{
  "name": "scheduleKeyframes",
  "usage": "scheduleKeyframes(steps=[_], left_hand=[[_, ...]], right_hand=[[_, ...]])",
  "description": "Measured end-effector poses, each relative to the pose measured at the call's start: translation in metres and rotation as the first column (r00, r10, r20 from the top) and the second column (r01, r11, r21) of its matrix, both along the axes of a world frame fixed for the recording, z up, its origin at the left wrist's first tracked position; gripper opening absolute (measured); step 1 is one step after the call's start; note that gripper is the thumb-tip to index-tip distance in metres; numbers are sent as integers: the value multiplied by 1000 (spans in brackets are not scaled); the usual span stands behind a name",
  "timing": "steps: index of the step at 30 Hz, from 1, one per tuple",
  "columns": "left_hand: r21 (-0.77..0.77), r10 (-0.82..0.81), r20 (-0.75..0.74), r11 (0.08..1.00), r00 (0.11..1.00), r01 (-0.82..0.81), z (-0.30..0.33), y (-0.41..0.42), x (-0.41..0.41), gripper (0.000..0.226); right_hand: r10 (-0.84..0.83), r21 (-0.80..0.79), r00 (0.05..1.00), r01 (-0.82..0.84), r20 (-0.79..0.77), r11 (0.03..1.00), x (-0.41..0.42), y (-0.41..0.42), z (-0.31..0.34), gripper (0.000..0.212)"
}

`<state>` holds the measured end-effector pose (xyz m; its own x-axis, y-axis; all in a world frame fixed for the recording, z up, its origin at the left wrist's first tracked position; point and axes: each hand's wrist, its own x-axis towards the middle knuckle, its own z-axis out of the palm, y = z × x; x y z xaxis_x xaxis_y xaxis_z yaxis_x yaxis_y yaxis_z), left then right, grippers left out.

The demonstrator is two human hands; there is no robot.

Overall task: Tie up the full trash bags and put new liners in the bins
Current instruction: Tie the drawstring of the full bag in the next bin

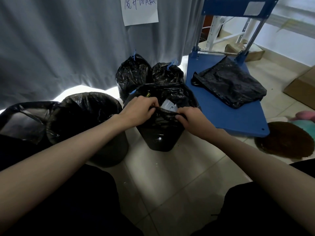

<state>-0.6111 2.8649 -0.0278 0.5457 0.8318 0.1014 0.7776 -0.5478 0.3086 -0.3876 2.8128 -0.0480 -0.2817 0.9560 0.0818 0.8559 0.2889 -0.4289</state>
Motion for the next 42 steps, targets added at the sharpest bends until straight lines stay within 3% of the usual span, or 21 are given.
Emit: scheduleKeyframes(steps=[5, 10, 13, 17, 22, 25, 28, 30, 33, 35, 38, 40, 42], left_hand=[[144, -42, 66, 989, 997, 32, -4, -11, 5, 15], [282, -45, -327, 949, 944, 143, -11, -16, 9, 43], [316, 18, -237, 947, 971, 59, -5, -14, 10, 26], [271, 23, -92, 963, 996, 3, 9, -10, 7, 26], [307, 7, -32, 952, 999, 4, 18, 4, -3, 12], [182, 30, 3, 983, 1000, -30, 26, 11, -10, 10], [-93, -46, -45, 995, 998, 42, 35, 13, -14, 7], [-240, -181, -181, 961, 967, 135, 36, 4, -12, 7], [-330, -311, -395, 926, 864, 183, 26, -17, -5, 9], [-347, -347, -466, 918, 814, 193, 17, -26, -2, 6], [-318, -320, -463, 930, 826, 182, 16, -25, -8, 23], [-231, -271, -466, 956, 842, 180, 17, -20, -18, 33], [-127, -224, -518, 975, 826, 185, 16, -17, -29, 29]], right_hand=[[-95, -92, 971, 76, -220, 993, -1, 3, 6, 19], [-122, -118, 951, 92, -283, 989, -2, 4, 7, 20], [-91, -74, 947, 72, -307, 995, 1, 5, 8, 13], [-49, -19, 953, 45, -298, 999, 4, 5, 10, 12], [-33, 164, 986, 60, -166, 985, 4, 5, 13, 4], [-2, 251, 995, 26, -97, 968, 3, 3, 19, 6], [107, 99, 992, -113, 64, 989, 4, 3, 23, 13], [206, -79, 957, -194, 204, 978, 3, 2, 20, 15], [287, -233, 897, -216, 336, 948, 1, -3, 13, 22], [308, -259, 870, -218, 385, 941, 1, -3, 15, 23], [303, -231, 840, -218, 450, 948, 4, 0, 22, 20], [266, -214, 855, -187, 446, 959, 9, 3, 27, 21], [224, -203, 867, -146, 445, 968, 15, 5, 29, 28]])
